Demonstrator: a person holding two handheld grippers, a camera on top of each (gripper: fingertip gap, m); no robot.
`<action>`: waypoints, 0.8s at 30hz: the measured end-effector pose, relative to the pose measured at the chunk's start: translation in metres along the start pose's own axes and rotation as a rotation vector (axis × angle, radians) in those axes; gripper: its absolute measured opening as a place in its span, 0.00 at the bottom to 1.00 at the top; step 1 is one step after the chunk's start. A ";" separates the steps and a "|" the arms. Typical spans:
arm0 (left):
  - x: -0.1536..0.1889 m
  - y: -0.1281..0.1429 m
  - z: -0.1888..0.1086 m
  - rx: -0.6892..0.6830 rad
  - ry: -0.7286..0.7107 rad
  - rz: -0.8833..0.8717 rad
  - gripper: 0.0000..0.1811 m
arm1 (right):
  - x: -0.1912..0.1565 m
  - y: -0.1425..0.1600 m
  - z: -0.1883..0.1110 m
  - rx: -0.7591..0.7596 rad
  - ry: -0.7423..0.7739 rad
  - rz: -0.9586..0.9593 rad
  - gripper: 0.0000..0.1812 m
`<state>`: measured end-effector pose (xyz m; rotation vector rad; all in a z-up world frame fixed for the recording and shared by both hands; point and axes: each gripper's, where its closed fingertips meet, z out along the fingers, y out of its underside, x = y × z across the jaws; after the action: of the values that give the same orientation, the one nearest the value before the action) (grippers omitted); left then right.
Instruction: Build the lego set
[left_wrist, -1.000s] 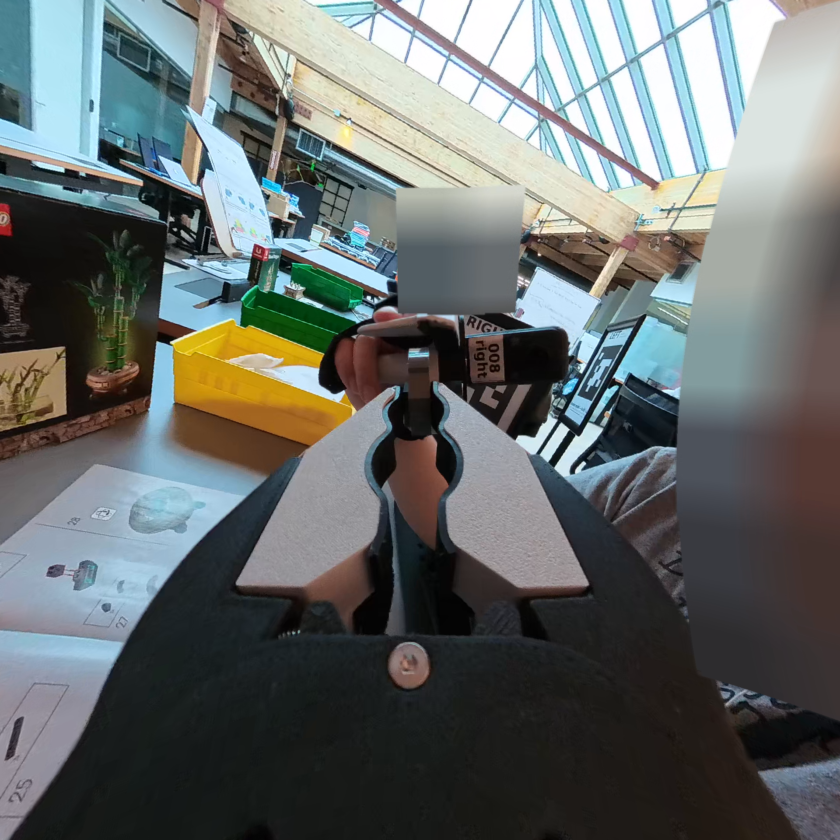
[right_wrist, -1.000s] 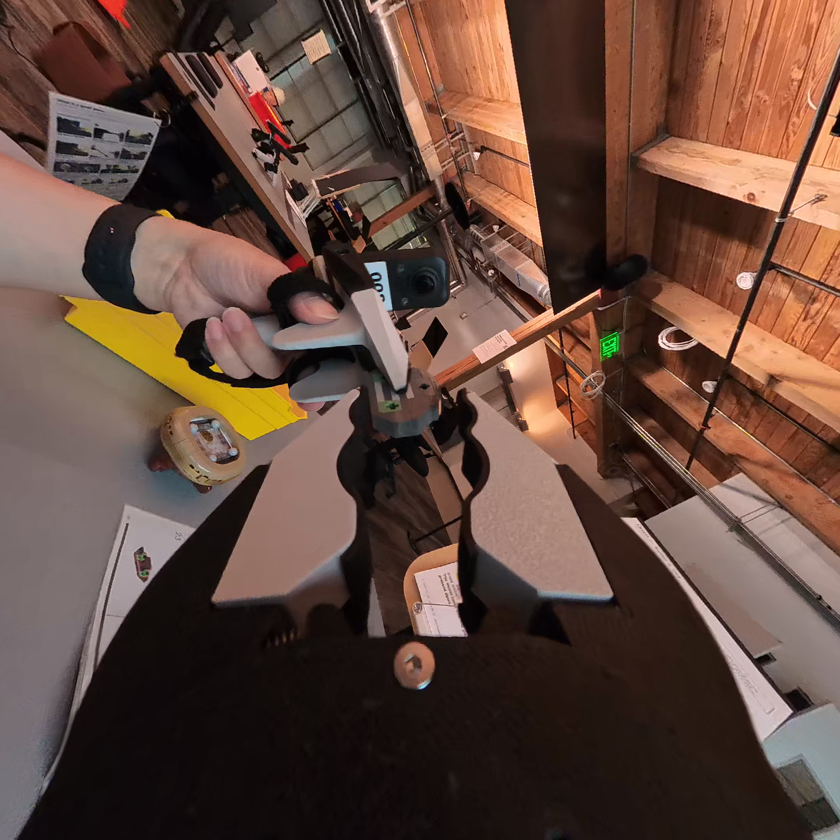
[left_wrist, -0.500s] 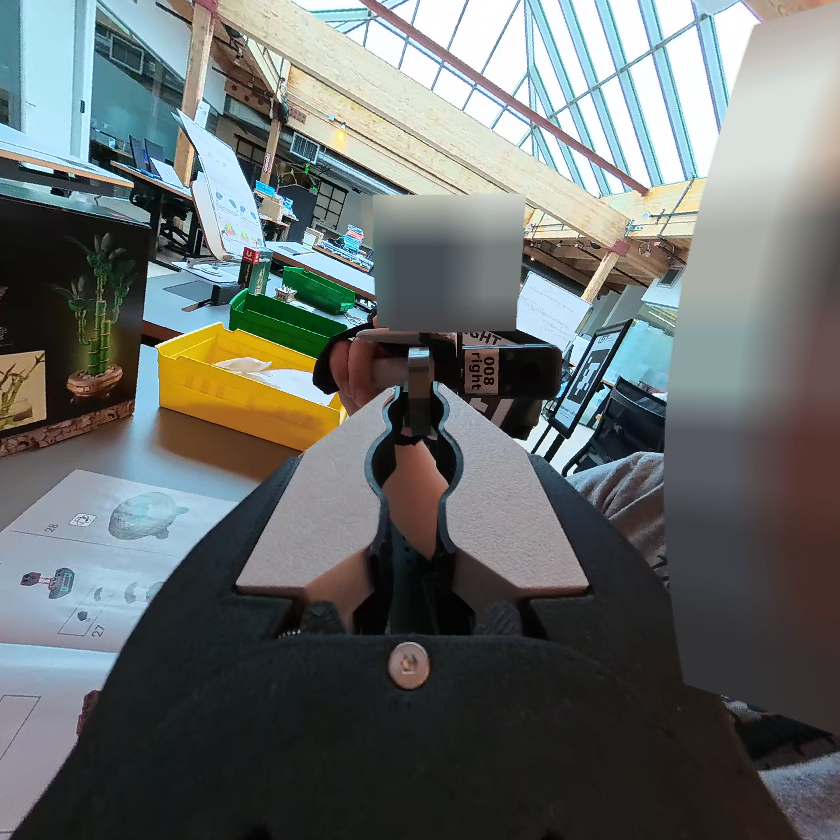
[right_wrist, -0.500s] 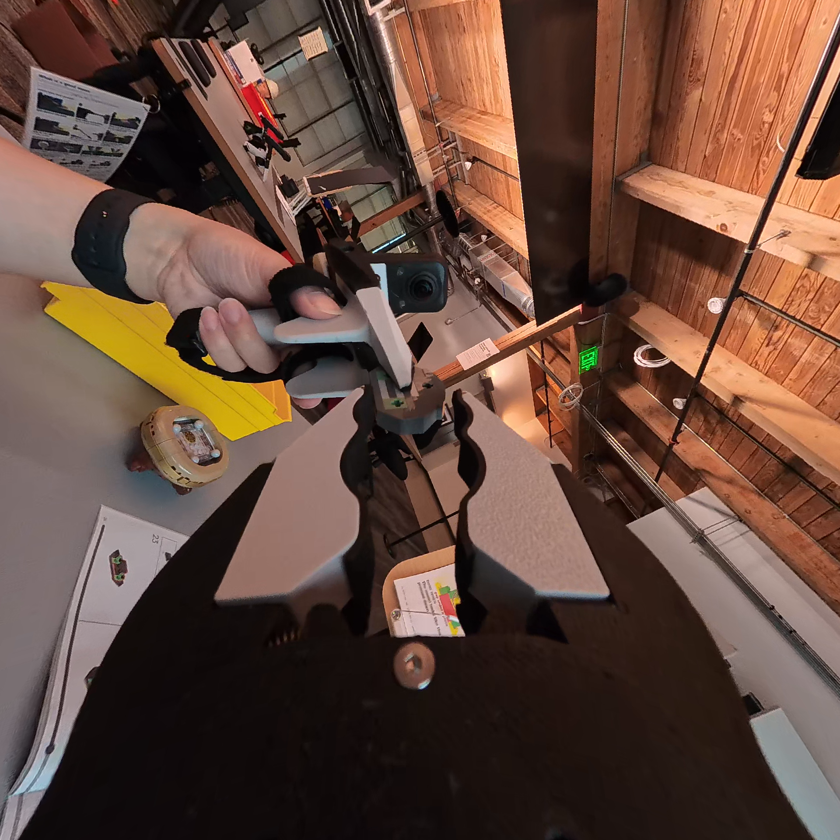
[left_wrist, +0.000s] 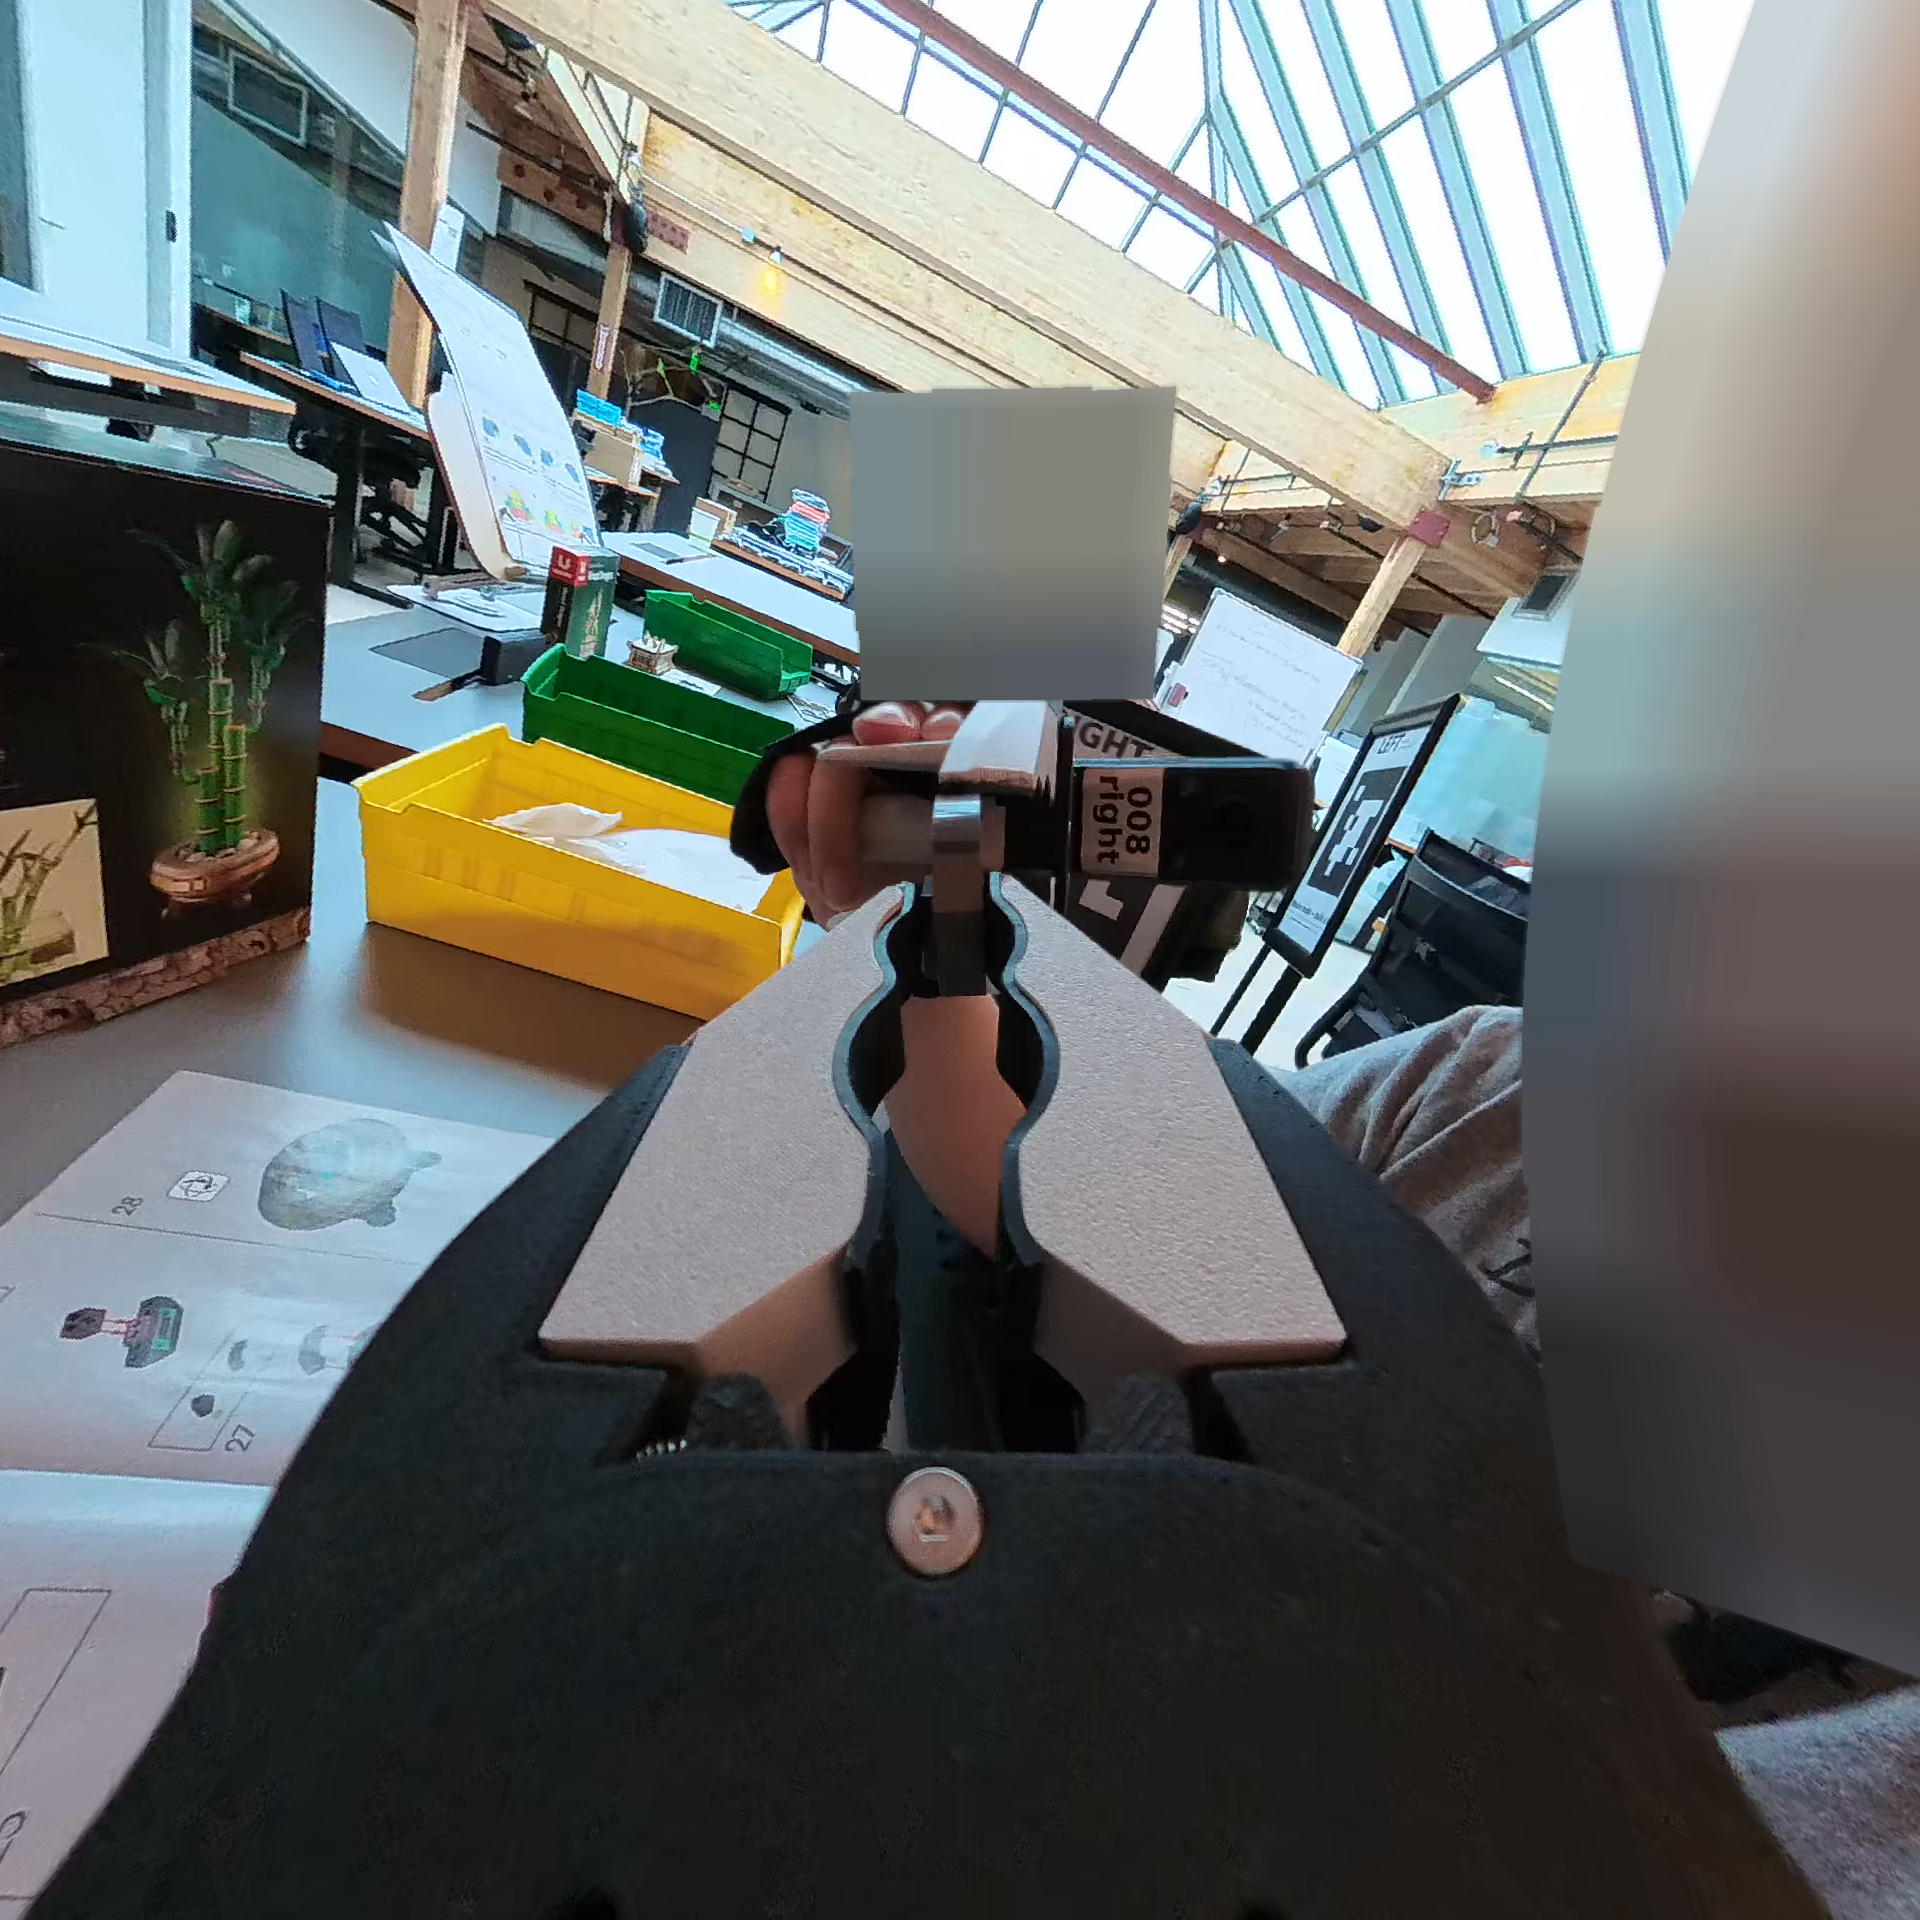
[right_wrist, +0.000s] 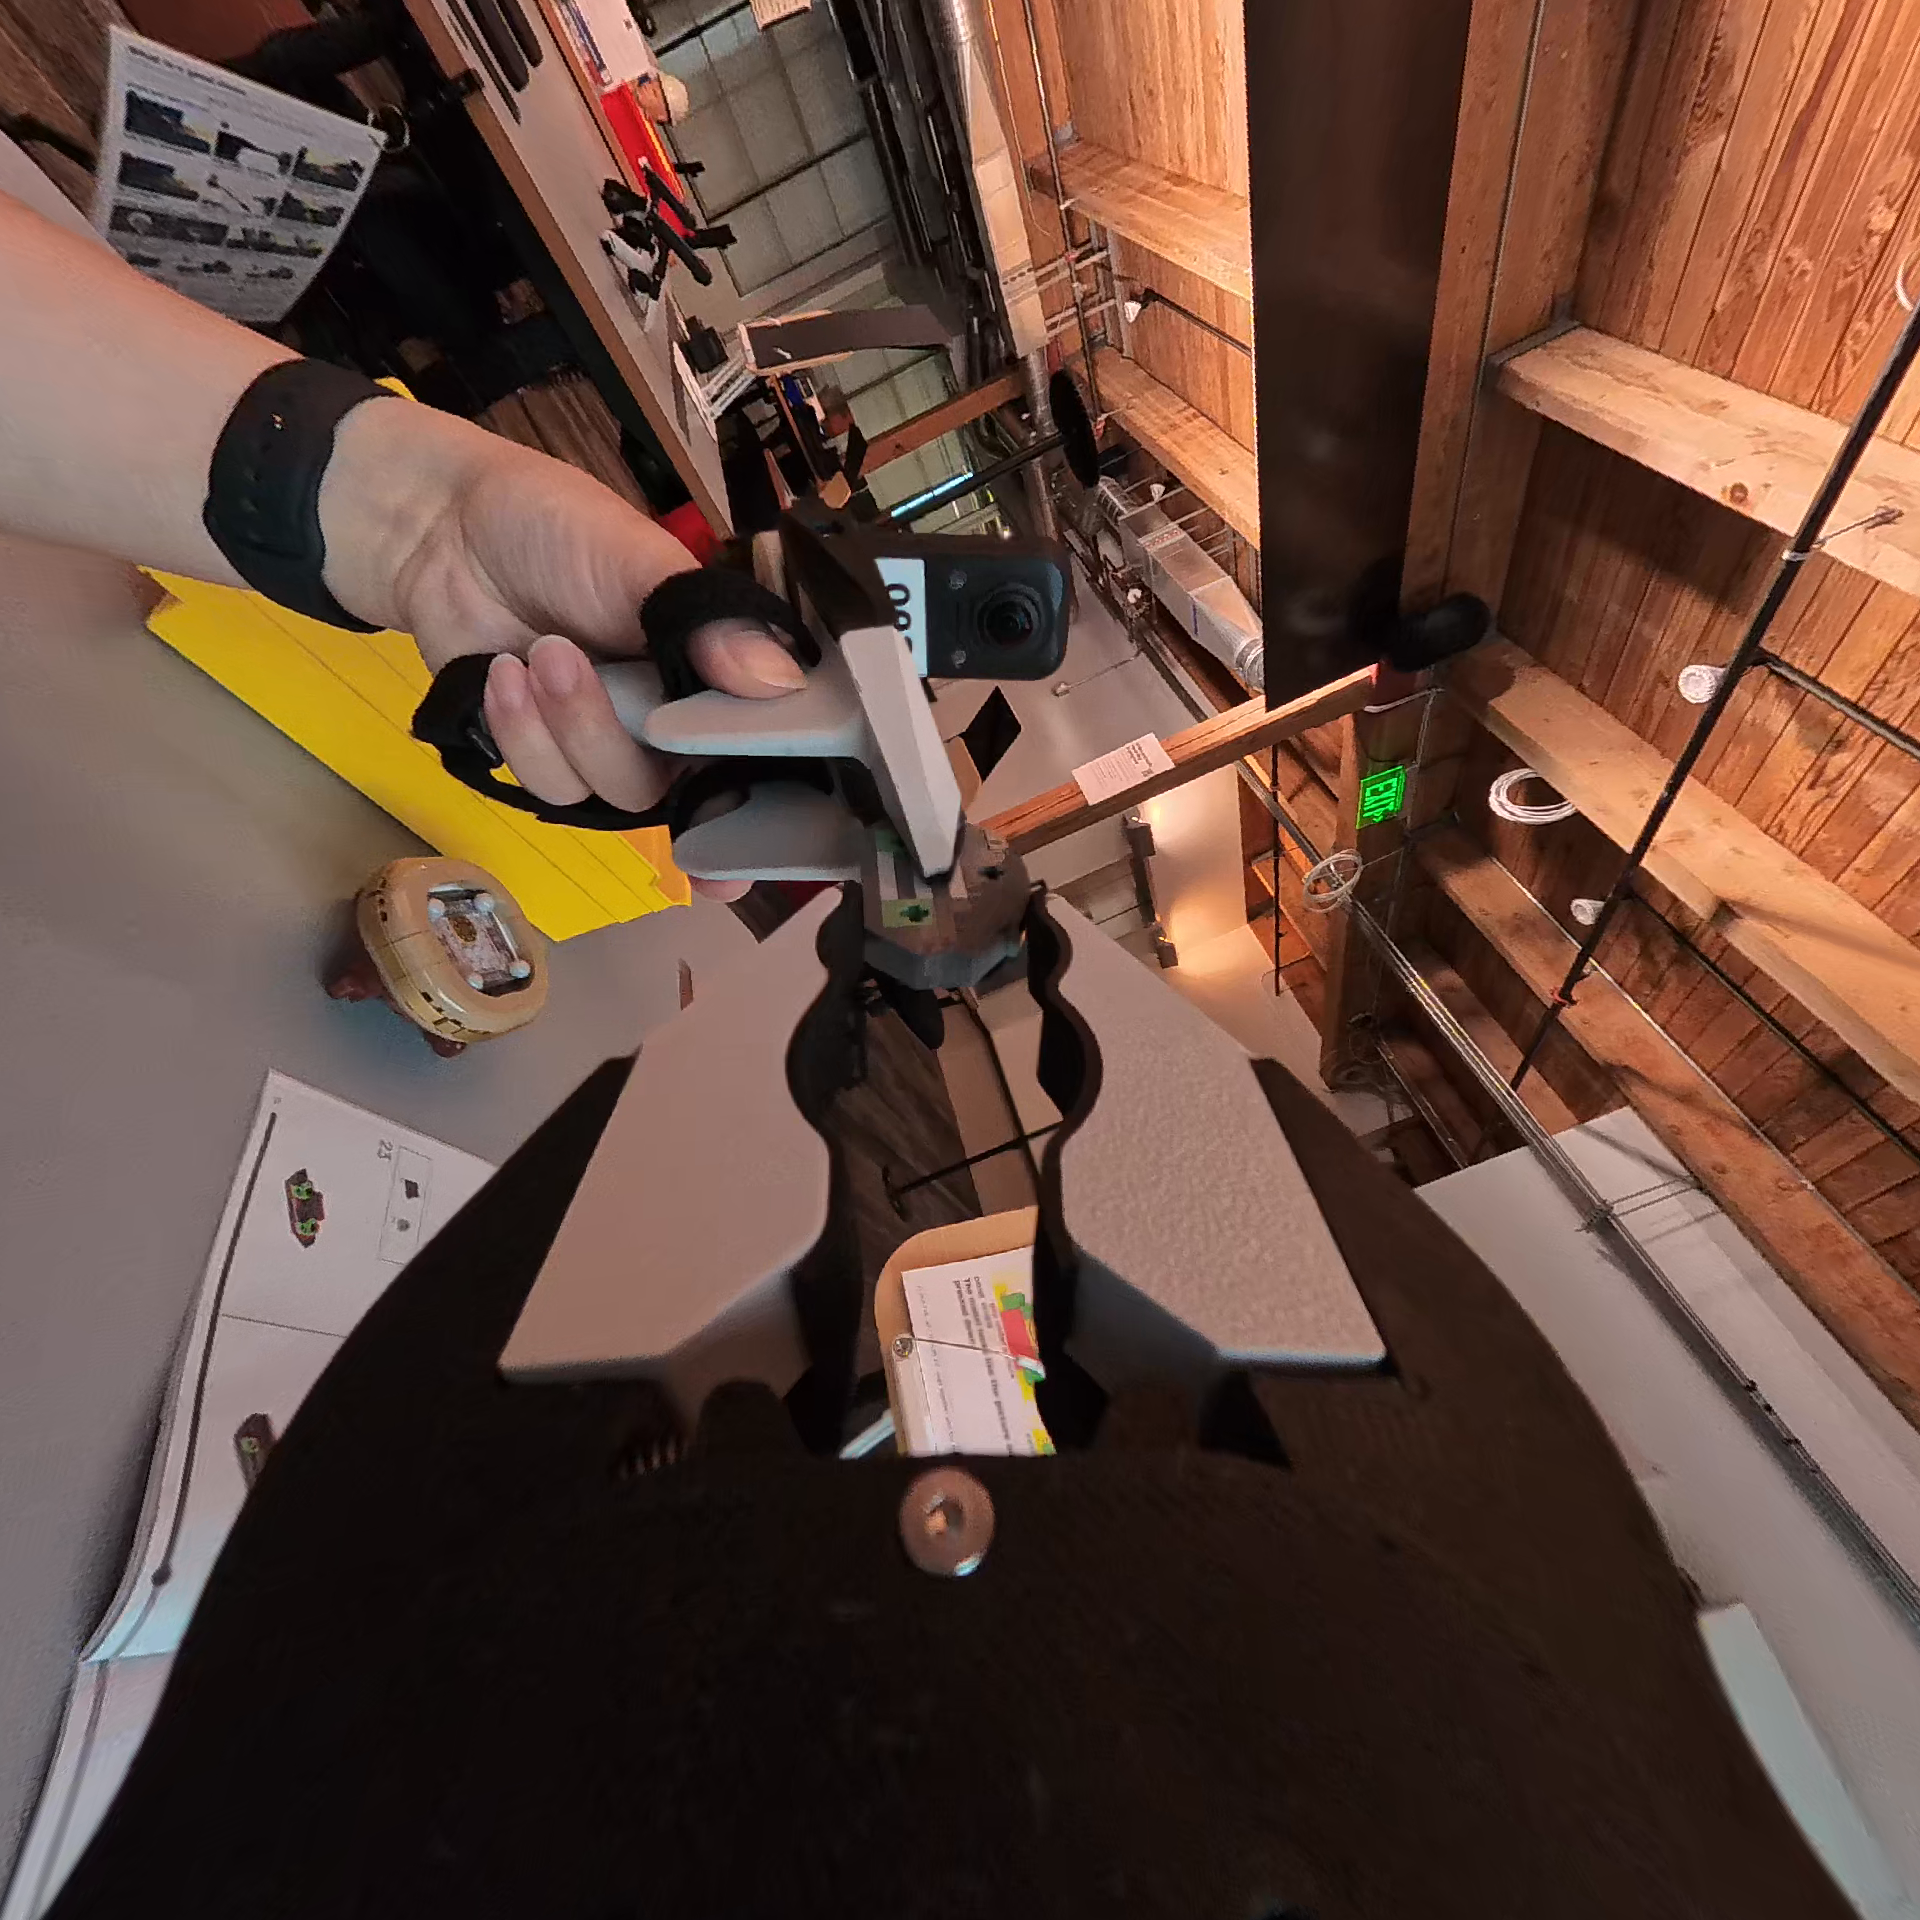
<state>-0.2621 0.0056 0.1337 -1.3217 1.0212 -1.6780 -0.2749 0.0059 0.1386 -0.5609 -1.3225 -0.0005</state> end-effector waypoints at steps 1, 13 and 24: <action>0.000 0.000 0.000 -0.001 0.001 -0.003 0.05 | 0.000 0.000 0.000 -0.001 -0.004 0.009 0.16; 0.003 -0.001 -0.002 -0.004 0.003 -0.011 0.05 | 0.001 -0.003 0.001 0.008 -0.003 0.073 0.16; -0.003 0.002 -0.002 -0.012 -0.005 -0.049 0.05 | -0.003 0.003 0.002 -0.009 -0.042 0.104 0.16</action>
<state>-0.2637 0.0074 0.1303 -1.3685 1.0052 -1.7066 -0.2760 0.0084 0.1350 -0.6403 -1.3330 0.0911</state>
